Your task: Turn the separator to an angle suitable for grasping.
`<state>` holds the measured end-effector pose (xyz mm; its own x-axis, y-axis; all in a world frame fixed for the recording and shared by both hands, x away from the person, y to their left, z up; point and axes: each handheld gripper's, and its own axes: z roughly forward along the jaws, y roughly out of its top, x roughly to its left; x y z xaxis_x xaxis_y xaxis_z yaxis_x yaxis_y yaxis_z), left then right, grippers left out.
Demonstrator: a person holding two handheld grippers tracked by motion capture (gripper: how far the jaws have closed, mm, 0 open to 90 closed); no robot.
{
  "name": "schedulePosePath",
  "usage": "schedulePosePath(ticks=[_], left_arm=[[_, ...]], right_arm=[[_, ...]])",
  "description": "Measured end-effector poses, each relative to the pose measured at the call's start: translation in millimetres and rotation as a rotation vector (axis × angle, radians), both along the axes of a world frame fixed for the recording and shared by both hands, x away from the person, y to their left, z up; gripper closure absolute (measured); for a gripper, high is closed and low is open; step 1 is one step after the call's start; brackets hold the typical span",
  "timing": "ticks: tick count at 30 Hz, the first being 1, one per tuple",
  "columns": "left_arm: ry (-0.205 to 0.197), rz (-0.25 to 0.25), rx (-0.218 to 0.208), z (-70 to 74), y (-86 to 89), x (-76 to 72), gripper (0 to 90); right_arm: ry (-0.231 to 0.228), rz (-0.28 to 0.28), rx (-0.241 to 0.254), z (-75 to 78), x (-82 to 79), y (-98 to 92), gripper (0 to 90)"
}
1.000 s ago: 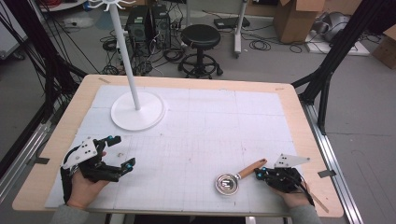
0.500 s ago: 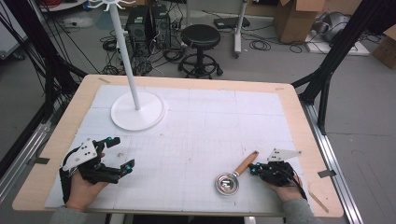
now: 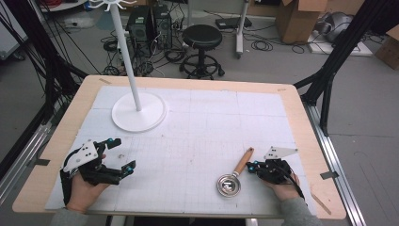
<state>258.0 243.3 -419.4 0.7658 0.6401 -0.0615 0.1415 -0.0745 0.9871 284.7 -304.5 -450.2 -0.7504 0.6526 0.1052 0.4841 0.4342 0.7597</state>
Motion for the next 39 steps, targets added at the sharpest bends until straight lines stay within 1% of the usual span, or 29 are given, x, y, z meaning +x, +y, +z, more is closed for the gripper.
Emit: schedulePosePath(ticks=[5,8,12,16,19,22,31,34,39], left_arm=[[-0.002,0.0,-0.001,0.1,0.4,0.0,1.8],[0.001,-0.003,-0.01,0.6,0.9,-0.6,1.8],[0.001,-0.005,-0.001,0.4,0.9,-1.0,1.8],[-0.002,-0.004,-0.006,0.5,1.0,-1.5,1.8],[-0.001,-0.001,-0.005,0.4,1.6,-2.2,1.7],[0.0,-0.001,-0.004,0.1,1.8,-2.2,1.8],[-0.02,0.005,-0.008,1.0,2.4,-3.1,1.8],[-0.02,0.006,-0.008,0.8,2.5,-3.0,1.8],[-0.02,0.007,-0.006,0.8,2.4,-3.2,1.8]], right_arm=[[0.002,0.005,0.0,0.1,5.3,6.2,90.0],[-0.005,0.011,-0.008,0.3,8.1,9.1,90.0],[-0.004,0.02,-0.013,0.7,11.1,12.7,90.0],[-0.008,0.027,-0.02,1.1,13.5,16.4,90.0],[0.003,0.026,-0.018,1.6,14.6,18.6,90.0],[0.0,0.03,-0.017,1.3,16.3,20.1,90.0],[-0.004,0.044,-0.019,1.0,22.2,27.8,90.0],[-0.001,0.04,-0.021,1.5,23.7,29.2,90.0],[0.003,0.056,-0.028,2.3,27.4,38.8,90.0]])
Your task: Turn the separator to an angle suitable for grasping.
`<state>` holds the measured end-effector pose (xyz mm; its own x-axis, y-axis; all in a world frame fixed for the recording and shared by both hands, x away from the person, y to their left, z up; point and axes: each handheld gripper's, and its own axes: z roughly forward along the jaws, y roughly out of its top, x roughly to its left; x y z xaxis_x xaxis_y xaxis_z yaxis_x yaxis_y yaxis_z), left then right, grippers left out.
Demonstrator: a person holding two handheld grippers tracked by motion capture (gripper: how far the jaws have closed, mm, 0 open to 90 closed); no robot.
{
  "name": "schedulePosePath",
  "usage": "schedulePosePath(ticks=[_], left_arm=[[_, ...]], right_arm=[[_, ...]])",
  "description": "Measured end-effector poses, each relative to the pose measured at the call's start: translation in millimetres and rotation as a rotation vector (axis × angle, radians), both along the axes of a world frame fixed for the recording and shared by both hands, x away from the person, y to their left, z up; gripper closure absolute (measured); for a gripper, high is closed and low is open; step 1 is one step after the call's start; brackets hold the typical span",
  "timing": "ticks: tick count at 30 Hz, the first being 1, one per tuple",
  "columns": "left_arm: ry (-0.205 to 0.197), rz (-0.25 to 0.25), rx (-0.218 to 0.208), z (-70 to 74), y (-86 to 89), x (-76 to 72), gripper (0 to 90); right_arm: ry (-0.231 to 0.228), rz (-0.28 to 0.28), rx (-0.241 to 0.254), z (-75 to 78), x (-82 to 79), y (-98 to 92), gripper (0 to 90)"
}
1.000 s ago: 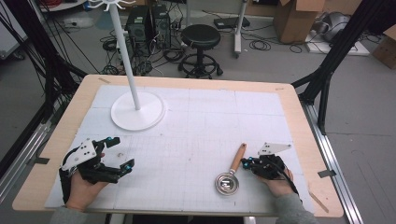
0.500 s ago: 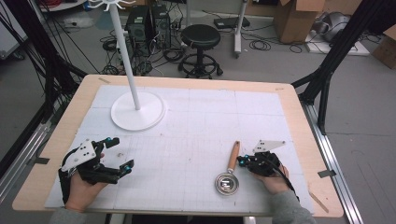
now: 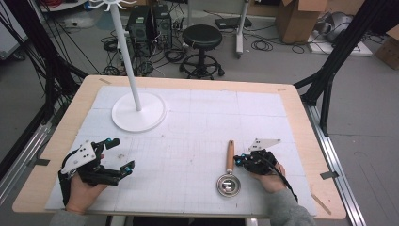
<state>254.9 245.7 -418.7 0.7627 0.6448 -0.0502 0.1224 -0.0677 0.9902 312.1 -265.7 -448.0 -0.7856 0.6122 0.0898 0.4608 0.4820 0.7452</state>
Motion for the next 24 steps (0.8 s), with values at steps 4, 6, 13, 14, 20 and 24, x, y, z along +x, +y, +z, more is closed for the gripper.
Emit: schedulePosePath(ticks=[4,6,13,14,20,24], left_arm=[[0.003,0.001,0.002,-0.5,0.7,-0.1,1.8],[0.006,-0.004,0.005,-1.1,0.7,-0.2,1.8],[0.005,0.0,0.0,-1.2,1.0,-1.5,1.8],[0.005,0.0,0.0,-1.2,1.0,-1.5,1.8],[0.007,0.003,0.002,-1.7,2.0,-1.5,1.8],[0.006,0.002,0.005,-1.9,2.5,-1.3,1.8]], right_arm=[[0.006,0.012,0.0,0.3,3.0,6.4,90.0],[0.003,0.019,-0.006,0.8,5.1,10.1,90.0],[0.005,0.04,-0.012,1.4,9.9,21.1,90.0],[0.005,0.04,-0.012,1.4,9.9,21.1,90.0],[0.002,0.057,-0.023,2.1,13.5,30.9,90.0],[0.008,0.072,-0.019,2.1,16.4,35.6,90.0]])
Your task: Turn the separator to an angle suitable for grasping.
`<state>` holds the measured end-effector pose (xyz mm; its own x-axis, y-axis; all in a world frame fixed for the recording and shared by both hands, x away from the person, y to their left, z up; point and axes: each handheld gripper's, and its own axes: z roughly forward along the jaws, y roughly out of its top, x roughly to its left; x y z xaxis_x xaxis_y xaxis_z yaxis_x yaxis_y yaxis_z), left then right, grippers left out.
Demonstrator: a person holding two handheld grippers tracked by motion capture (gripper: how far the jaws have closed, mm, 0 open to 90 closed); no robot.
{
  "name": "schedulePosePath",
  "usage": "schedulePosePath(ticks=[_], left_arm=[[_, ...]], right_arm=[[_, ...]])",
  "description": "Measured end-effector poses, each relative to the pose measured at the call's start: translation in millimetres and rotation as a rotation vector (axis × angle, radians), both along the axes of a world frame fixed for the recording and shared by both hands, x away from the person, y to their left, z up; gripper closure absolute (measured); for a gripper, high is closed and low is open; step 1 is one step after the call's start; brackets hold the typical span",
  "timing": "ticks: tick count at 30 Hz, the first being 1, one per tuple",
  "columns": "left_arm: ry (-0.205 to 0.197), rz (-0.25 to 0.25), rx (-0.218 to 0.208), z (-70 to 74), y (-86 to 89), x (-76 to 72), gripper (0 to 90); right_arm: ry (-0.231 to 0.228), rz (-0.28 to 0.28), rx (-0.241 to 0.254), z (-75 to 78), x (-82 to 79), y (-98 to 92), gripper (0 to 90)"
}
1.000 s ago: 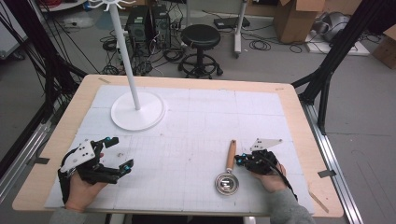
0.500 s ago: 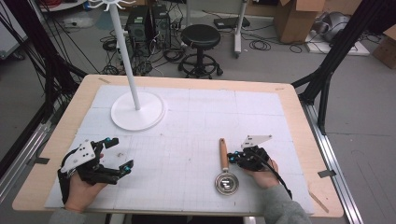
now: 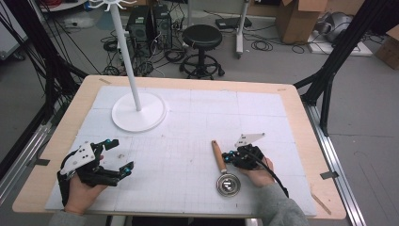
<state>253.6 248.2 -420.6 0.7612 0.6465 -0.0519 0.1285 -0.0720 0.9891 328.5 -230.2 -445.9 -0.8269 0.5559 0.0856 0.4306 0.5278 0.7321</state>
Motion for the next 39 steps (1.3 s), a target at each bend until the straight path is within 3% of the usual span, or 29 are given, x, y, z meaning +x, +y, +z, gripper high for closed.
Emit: schedulePosePath(ticks=[21,39], left_arm=[[0.006,0.0,0.0,-0.6,0.8,-1.2,1.8],[0.015,0.013,0.001,-1.9,5.6,-3.7,1.8]], right_arm=[[0.026,0.09,-0.014,2.4,12.6,28.4,90.0],[0.063,0.118,-0.028,5.0,20.0,42.6,90.0]])
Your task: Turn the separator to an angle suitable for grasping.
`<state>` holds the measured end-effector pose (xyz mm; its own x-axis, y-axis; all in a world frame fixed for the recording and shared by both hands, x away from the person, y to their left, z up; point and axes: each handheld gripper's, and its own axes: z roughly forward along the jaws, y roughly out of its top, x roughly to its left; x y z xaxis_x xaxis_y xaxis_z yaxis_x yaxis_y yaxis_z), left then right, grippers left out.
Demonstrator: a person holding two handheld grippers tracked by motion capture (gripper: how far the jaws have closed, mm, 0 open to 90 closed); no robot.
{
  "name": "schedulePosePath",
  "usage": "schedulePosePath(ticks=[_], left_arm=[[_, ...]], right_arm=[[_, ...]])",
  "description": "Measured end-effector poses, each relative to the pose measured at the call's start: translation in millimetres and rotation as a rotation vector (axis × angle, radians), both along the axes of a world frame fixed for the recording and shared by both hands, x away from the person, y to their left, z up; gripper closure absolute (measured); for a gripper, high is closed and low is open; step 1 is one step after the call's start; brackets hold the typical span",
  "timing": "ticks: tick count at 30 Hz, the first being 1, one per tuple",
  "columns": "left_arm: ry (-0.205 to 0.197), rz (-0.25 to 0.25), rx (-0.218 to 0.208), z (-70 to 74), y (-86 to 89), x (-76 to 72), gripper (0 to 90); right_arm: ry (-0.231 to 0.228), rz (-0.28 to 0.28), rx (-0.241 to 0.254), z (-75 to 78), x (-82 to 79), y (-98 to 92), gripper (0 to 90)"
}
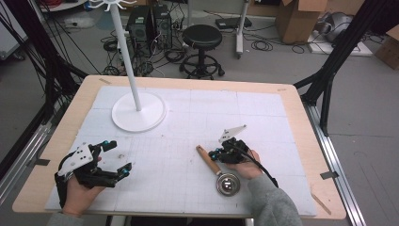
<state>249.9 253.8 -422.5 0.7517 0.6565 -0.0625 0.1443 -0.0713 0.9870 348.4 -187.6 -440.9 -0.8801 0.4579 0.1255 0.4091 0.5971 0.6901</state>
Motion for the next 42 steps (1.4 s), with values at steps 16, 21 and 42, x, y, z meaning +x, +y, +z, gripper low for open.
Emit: schedulePosePath(ticks=[16,21,42], left_arm=[[-0.006,0.032,-0.004,0.5,8.2,-5.7,1.8],[-0.006,0.031,0.001,0.2,9.2,-6.8,1.8],[-0.002,0.057,0.007,-0.4,16.2,-13.3,1.8]], right_arm=[[0.015,0.043,-0.024,2.4,3.2,17.4,90.0],[0.015,0.057,-0.027,2.5,3.6,22.1,90.0],[0.027,0.127,-0.055,5.5,1.1,43.6,90.0]])
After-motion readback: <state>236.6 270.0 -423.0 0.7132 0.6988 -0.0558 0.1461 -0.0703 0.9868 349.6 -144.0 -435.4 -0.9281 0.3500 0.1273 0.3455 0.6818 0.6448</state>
